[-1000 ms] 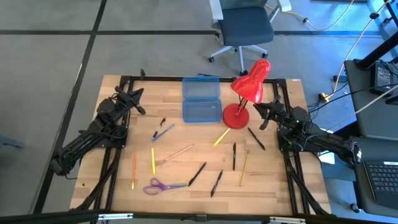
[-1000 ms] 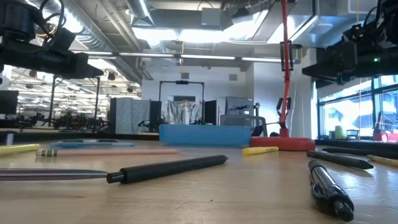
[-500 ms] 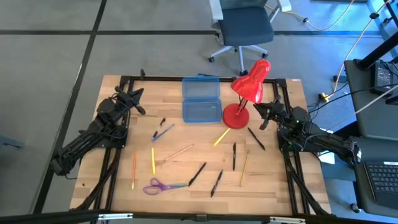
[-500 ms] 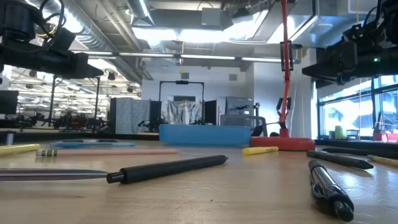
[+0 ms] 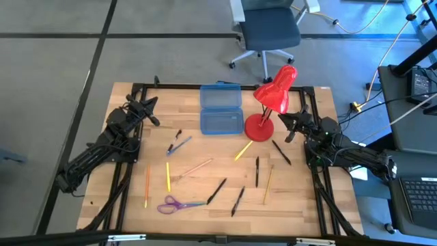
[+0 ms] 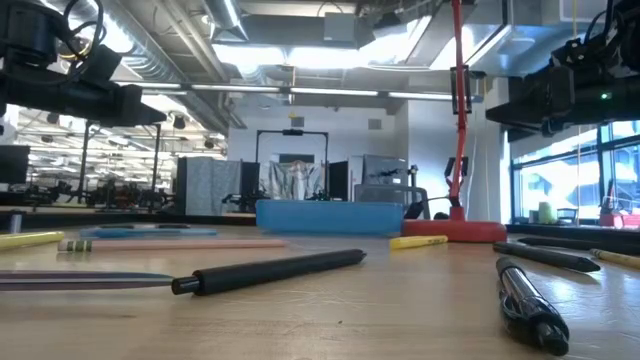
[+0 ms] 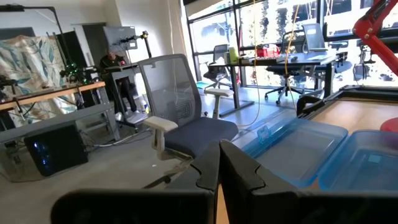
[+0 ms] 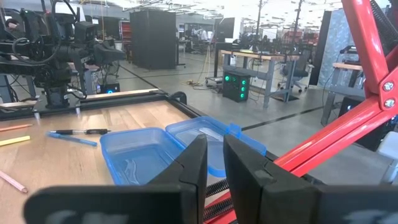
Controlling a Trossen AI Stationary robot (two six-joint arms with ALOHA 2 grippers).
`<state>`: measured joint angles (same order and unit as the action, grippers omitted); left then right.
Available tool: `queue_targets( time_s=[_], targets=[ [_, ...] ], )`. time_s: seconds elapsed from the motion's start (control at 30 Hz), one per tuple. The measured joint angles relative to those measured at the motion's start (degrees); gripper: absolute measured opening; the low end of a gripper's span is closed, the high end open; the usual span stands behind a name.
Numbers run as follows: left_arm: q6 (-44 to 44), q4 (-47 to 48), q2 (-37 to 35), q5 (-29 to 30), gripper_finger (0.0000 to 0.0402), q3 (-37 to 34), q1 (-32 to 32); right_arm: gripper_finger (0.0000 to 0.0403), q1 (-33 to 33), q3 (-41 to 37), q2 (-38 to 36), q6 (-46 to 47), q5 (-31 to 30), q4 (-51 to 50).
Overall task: Pick & place school supplies into a supply box
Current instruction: Put the black pen into the blue supply box
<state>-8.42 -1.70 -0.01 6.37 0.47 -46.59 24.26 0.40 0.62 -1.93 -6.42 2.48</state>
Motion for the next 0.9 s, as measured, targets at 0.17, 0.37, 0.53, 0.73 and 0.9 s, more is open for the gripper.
queue_targets(
  time_s=[0.17,0.37,0.53,0.73,0.9],
  targets=[
    [-3.27,-0.24,0.0,1.64,0.0005,0.0,-0.02,0.0059,0.02,0.02,0.0,0.22,0.0,0.0],
    [-0.73,-0.26,0.0,1.48,0.0005,0.0,-0.02,0.0059,0.0,0.0,0.0,0.22,0.0,0.0],
    [2.25,-1.24,0.0,1.44,0.0004,0.0,-0.02,0.0059,0.01,0.01,0.0,0.12,0.0,0.02],
    [2.02,-1.13,0.0,-2.26,0.0013,0.0,-0.02,0.0059,0.0,0.0,0.0,-3.04,-0.03,0.74],
    [8.06,-3.58,0.0,-12.74,0.0048,0.0,0.0,0.0059,0.02,0.0,0.0,-3.16,-0.04,1.05]
  ],
)
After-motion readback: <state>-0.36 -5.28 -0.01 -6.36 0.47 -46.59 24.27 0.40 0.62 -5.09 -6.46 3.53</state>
